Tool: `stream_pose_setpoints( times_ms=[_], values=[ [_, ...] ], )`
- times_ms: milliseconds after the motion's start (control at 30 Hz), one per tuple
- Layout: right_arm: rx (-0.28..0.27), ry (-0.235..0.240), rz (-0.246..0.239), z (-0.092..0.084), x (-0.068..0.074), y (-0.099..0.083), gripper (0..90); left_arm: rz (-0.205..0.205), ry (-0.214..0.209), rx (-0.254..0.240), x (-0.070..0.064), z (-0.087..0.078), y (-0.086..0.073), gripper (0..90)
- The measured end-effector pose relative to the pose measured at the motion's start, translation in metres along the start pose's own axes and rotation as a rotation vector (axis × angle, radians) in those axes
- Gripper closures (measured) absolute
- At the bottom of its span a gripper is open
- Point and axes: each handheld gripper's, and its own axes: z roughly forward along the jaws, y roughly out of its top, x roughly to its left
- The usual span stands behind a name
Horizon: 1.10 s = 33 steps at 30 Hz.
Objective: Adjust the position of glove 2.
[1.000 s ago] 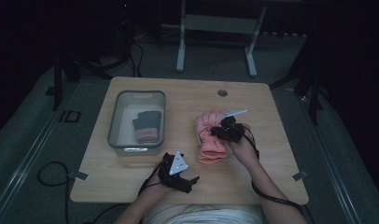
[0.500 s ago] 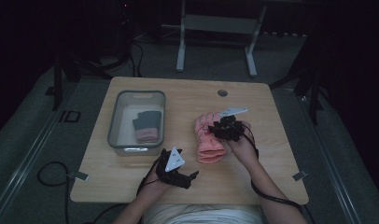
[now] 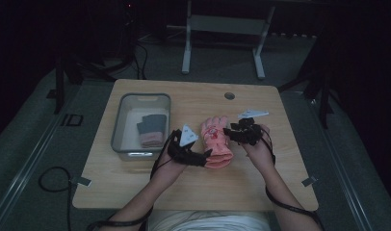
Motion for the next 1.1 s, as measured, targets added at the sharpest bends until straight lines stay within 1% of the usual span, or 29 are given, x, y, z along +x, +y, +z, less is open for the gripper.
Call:
stream_pose_setpoints(
  times_ms=[33, 67, 100, 133, 167, 200, 233, 267, 300, 333, 367, 400, 500, 533, 600, 633, 700, 733, 767, 800, 833, 867, 900, 933, 967, 1000, 1033, 1067, 1100],
  values=[
    [0.025, 0.011, 0.004, 0.004, -0.003, -0.005, 54.3, -0.031, 0.031, 0.026, 0.009, 0.013, 0.01, 10.4],
    [0.03, 0.012, 0.007, 0.005, -0.004, -0.007, 54.0, -0.061, 0.028, 0.037, 0.014, 0.02, 0.013, 11.5],
    [0.03, 0.012, 0.007, 0.005, -0.004, -0.007, 54.0, -0.061, 0.028, 0.037, 0.014, 0.02, 0.013, 11.5],
    [0.03, 0.016, 0.014, 0.006, -0.006, -0.009, 53.9, -0.102, 0.011, 0.046, 0.02, 0.026, 0.014, 11.5],
    [0.033, 0.023, 0.023, 0.006, -0.007, -0.01, 53.9, -0.125, 0.007, 0.07, 0.024, 0.034, 0.015, 11.7],
    [0.019, 0.025, 0.031, 0.006, -0.009, -0.012, 55.4, -0.133, 0.019, 0.107, 0.026, 0.043, 0.015, 11.8],
    [0.015, 0.034, 0.04, 0.005, -0.01, -0.012, 55.4, -0.134, 0.02, 0.12, 0.028, 0.048, 0.014, 11.8],
    [0.011, 0.041, 0.038, 0.004, -0.01, -0.012, 54.8, -0.159, 0.009, 0.162, 0.032, 0.059, 0.011, 11.8],
    [0.01, 0.039, 0.03, 0.004, -0.01, -0.011, 54.8, -0.159, 0.009, 0.162, 0.032, 0.059, 0.011, 11.8],
    [0.01, 0.043, 0.029, 0.003, -0.01, -0.01, 54.7, -0.17, 0.005, 0.176, 0.033, 0.062, 0.009, 11.8],
    [-0.005, 0.05, 0.031, 0.002, -0.01, -0.009, 54.8, -0.174, 0.018, 0.197, 0.035, 0.068, 0.006, 11.9],
    [-0.025, 0.057, 0.034, 0.0, -0.009, -0.007, 54.9, -0.174, 0.018, 0.197, 0.035, 0.068, 0.006, 11.9],
    [-0.028, 0.065, 0.034, 0.0, -0.007, -0.005, 54.7, -0.21, 0.009, 0.205, 0.039, 0.072, 0.003, 13.6],
    [-0.021, 0.061, 0.026, 0.002, -0.006, -0.005, 54.6, -0.237, 0.002, 0.214, 0.04, 0.074, 0.001, 13.6],
    [0.021, 0.042, 0.008, 0.01, -0.004, -0.008, 53.3, -0.267, -0.016, 0.243, 0.043, 0.079, -0.002, 13.6],
    [0.041, 0.04, 0.011, 0.013, -0.005, -0.011, 52.5, -0.277, -0.019, 0.26, 0.043, 0.083, -0.006, 13.6],
    [0.101, 0.045, 0.043, 0.022, -0.01, -0.019, 48.9, -0.307, -0.047, 0.294, 0.043, 0.09, -0.012, 13.6],
    [0.121, 0.053, 0.051, 0.026, -0.012, -0.022, 48.0, -0.327, -0.059, 0.306, 0.043, 0.094, -0.016, 13.6],
    [0.139, 0.067, 0.067, 0.03, -0.015, -0.027, 46.3, -0.357, -0.081, 0.321, 0.044, 0.098, -0.019, 13.6],
    [0.147, 0.082, 0.094, 0.033, -0.019, -0.03, 44.5, -0.387, -0.096, 0.318, 0.045, 0.101, -0.022, 13.6],
    [0.149, 0.099, 0.119, 0.035, -0.023, -0.033, 44.1, -0.408, -0.117, 0.33, 0.047, 0.104, -0.024, 13.5],
    [0.157, 0.122, 0.135, 0.037, -0.026, -0.035, 44.1, -0.442, -0.138, 0.339, 0.048, 0.108, -0.027, 13.5],
    [0.169, 0.142, 0.151, 0.039, -0.029, -0.036, 44.3, -0.458, -0.154, 0.35, 0.049, 0.11, -0.029, 13.5],
    [0.181, 0.164, 0.167, 0.042, -0.031, -0.036, 45.1, -0.482, -0.191, 0.347, 0.05, 0.113, -0.03, 13.7],
    [0.201, 0.197, 0.185, 0.044, -0.035, -0.036, 47.4, -0.491, -0.233, 0.347, 0.051, 0.114, -0.03, 21.7],
    [0.209, 0.222, 0.199, 0.046, -0.036, -0.036, 53.0, -0.494, -0.254, 0.343, 0.051, 0.115, -0.03, 31.0],
    [0.22, 0.263, 0.223, 0.049, -0.038, -0.037, 57.2, -0.477, -0.275, 0.336, 0.051, 0.114, -0.028, 38.2],
    [0.224, 0.288, 0.247, 0.05, -0.039, -0.036, 62.9, -0.449, -0.261, 0.334, 0.048, 0.112, -0.025, 51.5],
    [0.224, 0.285, 0.249, 0.05, -0.036, -0.035, 67.1, -0.426, -0.249, 0.337, 0.045, 0.111, -0.022, 59.3]
  ],
)
